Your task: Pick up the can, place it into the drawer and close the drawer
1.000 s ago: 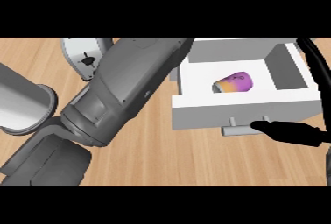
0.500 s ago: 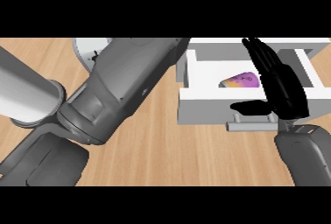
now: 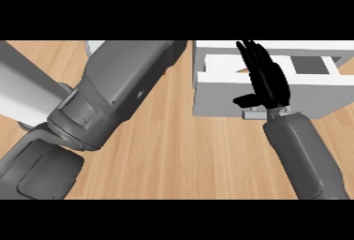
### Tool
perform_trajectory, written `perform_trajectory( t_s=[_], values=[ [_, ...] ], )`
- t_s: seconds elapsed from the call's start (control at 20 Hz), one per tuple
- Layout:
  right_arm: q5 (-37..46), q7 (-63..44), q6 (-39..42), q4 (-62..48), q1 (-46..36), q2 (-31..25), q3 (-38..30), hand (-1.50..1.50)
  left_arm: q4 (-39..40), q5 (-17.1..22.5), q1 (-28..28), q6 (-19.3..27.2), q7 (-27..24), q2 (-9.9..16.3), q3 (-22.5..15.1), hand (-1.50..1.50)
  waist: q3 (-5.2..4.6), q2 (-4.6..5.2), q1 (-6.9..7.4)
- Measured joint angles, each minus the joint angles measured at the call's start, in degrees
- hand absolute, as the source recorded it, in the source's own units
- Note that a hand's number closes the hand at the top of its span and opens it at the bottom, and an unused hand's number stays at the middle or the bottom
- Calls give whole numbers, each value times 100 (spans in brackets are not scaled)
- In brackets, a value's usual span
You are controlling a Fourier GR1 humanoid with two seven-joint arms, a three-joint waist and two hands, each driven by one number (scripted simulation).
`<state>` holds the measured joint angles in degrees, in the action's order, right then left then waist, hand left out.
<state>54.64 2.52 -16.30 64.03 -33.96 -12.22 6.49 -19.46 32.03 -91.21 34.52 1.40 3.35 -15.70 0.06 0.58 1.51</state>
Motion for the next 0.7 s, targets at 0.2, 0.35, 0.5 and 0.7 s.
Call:
perform_trajectory(
  t_s=[0.2, 0.35, 0.5, 0.7],
  values=[
    [281, 74, -641, -968, -504, 134, -172, -150, -169, -60, 159, -147, 111, 268, 8, -150, -5, -7, 58],
    [476, 19, -1107, -1615, -925, 231, -314, -150, -346, -129, 247, -125, 260, 330, -37, -150, -3, -12, 109],
    [531, 43, -1463, -2200, -1344, 255, -505, -150, -576, -166, 341, -186, 470, 477, -70, -150, -2, -14, 193],
    [560, 135, -1800, -2906, -1844, 171, -737, -150, -943, -225, 656, -282, 569, 646, -132, -150, 1, -2, 275]
  ],
)
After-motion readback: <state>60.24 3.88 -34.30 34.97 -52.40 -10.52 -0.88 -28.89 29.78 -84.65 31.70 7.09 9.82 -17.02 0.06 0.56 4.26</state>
